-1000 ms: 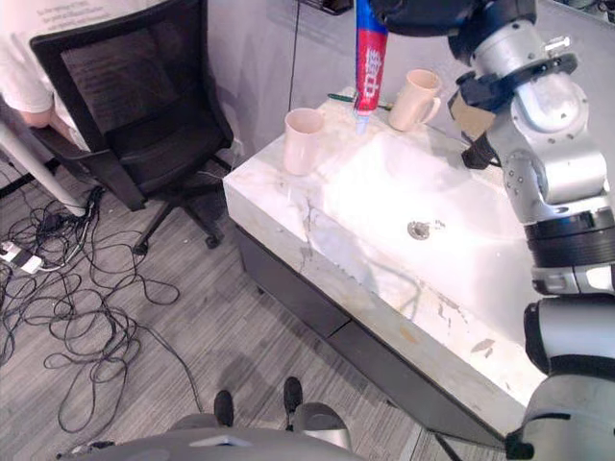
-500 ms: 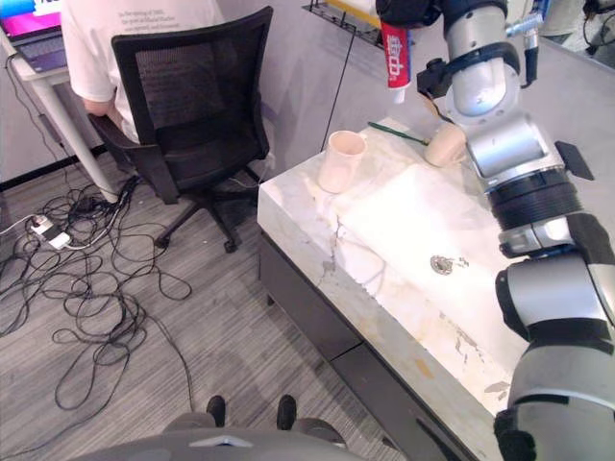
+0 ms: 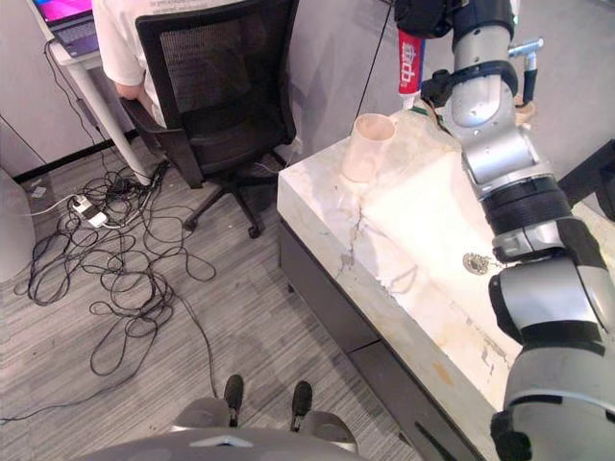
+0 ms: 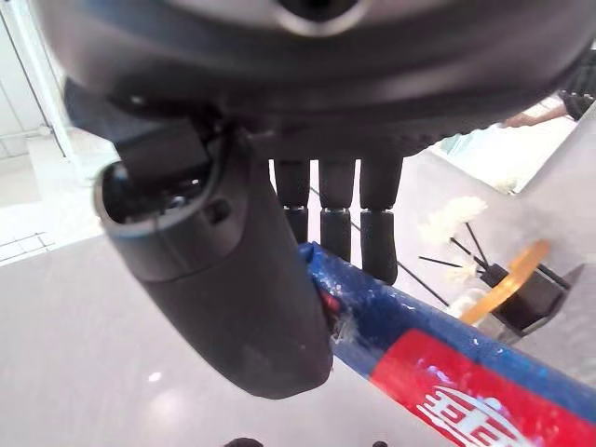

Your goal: Organize the bathroom.

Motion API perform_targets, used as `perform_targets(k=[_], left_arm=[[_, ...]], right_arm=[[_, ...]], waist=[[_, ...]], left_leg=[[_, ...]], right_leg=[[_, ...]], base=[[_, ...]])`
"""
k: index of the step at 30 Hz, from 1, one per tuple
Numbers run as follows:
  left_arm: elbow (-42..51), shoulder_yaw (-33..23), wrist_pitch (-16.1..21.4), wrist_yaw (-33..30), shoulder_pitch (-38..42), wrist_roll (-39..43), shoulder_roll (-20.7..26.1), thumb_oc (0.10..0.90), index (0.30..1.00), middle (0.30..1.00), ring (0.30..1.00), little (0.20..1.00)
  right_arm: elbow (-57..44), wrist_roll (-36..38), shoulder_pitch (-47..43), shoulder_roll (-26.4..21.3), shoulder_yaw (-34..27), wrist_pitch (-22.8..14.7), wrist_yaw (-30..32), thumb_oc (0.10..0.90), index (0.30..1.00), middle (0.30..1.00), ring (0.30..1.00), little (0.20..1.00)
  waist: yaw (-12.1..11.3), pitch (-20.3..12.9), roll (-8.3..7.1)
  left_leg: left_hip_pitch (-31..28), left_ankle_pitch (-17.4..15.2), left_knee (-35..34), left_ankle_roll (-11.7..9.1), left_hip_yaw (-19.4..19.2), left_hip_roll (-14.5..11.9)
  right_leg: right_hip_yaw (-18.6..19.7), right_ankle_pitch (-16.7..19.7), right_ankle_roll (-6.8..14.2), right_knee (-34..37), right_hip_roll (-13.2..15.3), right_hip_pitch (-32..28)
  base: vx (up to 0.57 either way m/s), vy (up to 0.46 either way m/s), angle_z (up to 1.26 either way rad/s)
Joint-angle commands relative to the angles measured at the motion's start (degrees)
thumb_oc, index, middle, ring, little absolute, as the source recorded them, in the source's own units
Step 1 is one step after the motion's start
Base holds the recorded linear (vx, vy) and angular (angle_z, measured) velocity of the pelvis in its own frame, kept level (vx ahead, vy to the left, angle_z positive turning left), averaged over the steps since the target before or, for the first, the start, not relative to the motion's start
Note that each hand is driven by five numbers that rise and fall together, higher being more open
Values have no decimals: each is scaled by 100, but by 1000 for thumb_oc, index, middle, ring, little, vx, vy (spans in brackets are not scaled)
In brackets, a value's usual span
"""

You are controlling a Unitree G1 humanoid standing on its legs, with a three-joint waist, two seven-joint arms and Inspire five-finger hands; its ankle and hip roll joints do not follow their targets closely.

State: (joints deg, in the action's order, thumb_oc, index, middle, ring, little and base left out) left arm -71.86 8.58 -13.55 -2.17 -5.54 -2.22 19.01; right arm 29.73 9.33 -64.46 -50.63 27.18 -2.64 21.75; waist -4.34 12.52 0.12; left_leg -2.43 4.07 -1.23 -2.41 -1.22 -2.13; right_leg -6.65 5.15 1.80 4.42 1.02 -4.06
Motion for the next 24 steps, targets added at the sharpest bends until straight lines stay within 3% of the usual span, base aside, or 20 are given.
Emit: perform_targets(k=[1, 12, 24], left_arm=[[-346, 417, -168, -3, 114, 313, 425, 800, 900, 900, 900, 900], [-341, 474, -65, -77, 156, 342, 288, 800, 900, 900, 900, 900], [-361, 453, -131, -4, 6, 430, 235, 800, 900, 900, 900, 900]], right_arm=[[-84, -257, -714, -25, -627, -549, 439, 400, 300, 300, 300, 300], [-132, -127, -480, 137, -918, -459, 558, 400, 300, 300, 300, 300], [-259, 223, -734, 104, -731, -534, 415, 400, 300, 300, 300, 300]], waist=[[3, -262, -104], [25, -200, -44], [-11, -383, -179]], left_leg=[[8, -561, 440, 69, -175, -265], [44, -602, 527, 47, -127, -207], [-26, -592, 420, 71, -140, -200]], right_leg=[[147, -734, 251, -822, 177, 247], [149, -732, 214, -768, 211, 195], [154, -747, 215, -708, 203, 124]], base=[[-18, 31, -6], [-3, 23, -2], [27, 32, 1]])
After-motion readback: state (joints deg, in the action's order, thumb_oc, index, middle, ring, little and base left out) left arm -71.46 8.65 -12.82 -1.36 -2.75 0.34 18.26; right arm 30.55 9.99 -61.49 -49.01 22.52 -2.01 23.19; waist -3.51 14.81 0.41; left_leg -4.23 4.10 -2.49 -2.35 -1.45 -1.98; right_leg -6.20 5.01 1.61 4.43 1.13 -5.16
